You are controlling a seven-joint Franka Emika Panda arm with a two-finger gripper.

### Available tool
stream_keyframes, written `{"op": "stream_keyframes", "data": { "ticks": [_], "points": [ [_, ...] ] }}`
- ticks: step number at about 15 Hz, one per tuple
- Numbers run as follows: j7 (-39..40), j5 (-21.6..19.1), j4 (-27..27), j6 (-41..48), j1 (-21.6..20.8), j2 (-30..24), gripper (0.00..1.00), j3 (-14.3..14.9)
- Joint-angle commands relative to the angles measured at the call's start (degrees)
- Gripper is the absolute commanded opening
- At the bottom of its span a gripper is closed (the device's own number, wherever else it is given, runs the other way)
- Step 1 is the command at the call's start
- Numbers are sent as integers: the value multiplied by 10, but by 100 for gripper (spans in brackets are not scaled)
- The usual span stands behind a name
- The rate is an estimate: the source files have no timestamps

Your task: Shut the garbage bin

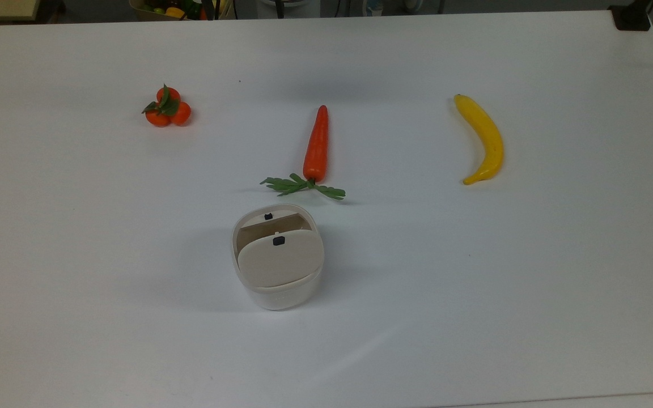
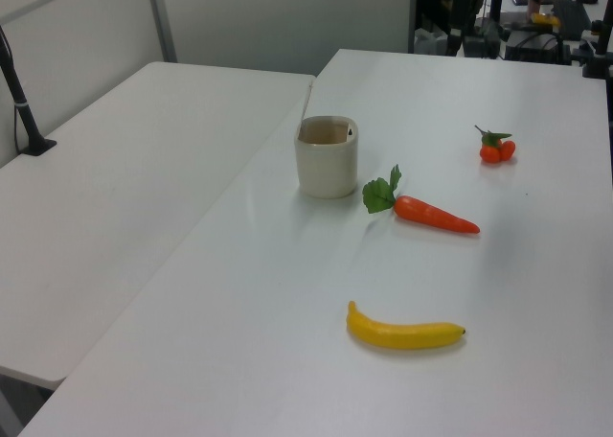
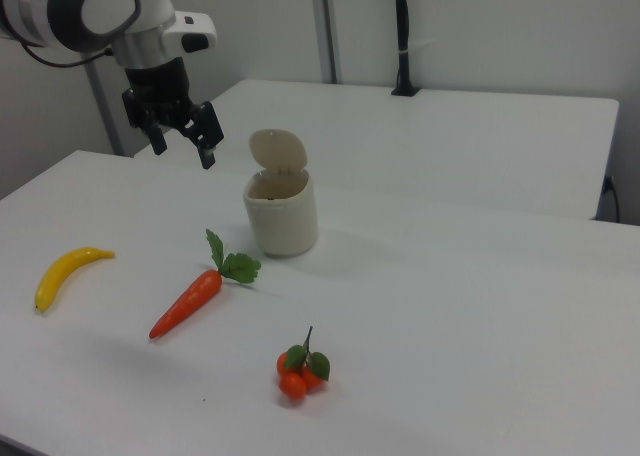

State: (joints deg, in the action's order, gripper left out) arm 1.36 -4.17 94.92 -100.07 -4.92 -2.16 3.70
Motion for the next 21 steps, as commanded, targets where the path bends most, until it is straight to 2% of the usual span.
{"op": "stream_keyframes", "data": {
  "ticks": [1, 10, 14, 15, 16, 17, 18, 19, 21],
  "points": [
    [10, 1, 5, 0, -7, -7, 100, 8],
    [12, -7, 5, -1, -4, -7, 98, 8],
    [50, -7, 5, -1, -4, -5, 60, 8],
    [66, -8, 5, -1, -3, -5, 43, 8],
    [67, -8, 5, -1, -3, -4, 32, 8],
    [67, -8, 5, -2, -4, -3, 16, 8],
    [66, -8, 5, -2, -4, -1, 6, 8],
    [60, -15, 5, -8, -4, 0, 1, 8],
    [58, -29, 6, -29, -3, 1, 0, 8]
  ]
}}
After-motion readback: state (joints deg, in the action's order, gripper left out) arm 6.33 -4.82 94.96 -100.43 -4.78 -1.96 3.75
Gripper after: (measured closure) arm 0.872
